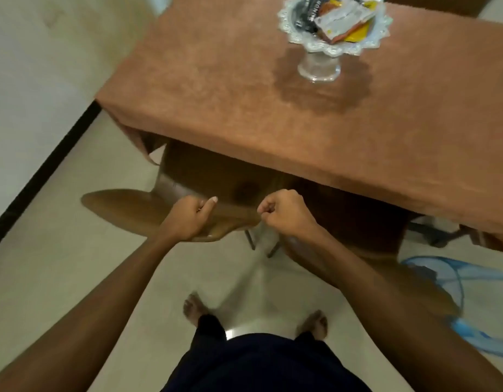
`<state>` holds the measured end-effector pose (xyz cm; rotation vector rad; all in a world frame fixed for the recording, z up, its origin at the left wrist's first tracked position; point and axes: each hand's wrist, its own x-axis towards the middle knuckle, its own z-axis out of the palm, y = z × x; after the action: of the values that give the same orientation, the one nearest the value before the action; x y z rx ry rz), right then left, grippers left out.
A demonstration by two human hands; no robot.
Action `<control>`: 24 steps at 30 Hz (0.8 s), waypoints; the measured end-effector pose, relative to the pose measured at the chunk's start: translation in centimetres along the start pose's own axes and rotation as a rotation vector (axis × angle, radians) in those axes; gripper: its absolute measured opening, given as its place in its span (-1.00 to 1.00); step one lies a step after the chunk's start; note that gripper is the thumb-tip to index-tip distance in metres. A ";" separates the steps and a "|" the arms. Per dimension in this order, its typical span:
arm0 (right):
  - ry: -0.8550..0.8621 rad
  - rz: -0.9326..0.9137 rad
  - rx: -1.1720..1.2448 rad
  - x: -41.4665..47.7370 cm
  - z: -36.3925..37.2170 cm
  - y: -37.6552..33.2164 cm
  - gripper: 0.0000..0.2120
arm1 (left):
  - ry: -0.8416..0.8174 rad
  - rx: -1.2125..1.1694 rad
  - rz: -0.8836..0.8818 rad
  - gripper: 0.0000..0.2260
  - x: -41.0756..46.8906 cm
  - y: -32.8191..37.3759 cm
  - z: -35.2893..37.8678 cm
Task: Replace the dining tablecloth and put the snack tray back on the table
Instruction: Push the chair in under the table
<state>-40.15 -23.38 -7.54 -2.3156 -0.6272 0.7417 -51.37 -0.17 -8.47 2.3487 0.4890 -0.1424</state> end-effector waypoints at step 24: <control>-0.069 -0.018 -0.007 29.3 30.2 -35.8 -0.90 | -0.008 -0.156 -0.515 -0.48 2.2 -41.6 -24.7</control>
<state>-46.77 31.25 -13.04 -2.2955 -0.6813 0.8154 -66.26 45.06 -17.37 2.0251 1.0542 -0.3388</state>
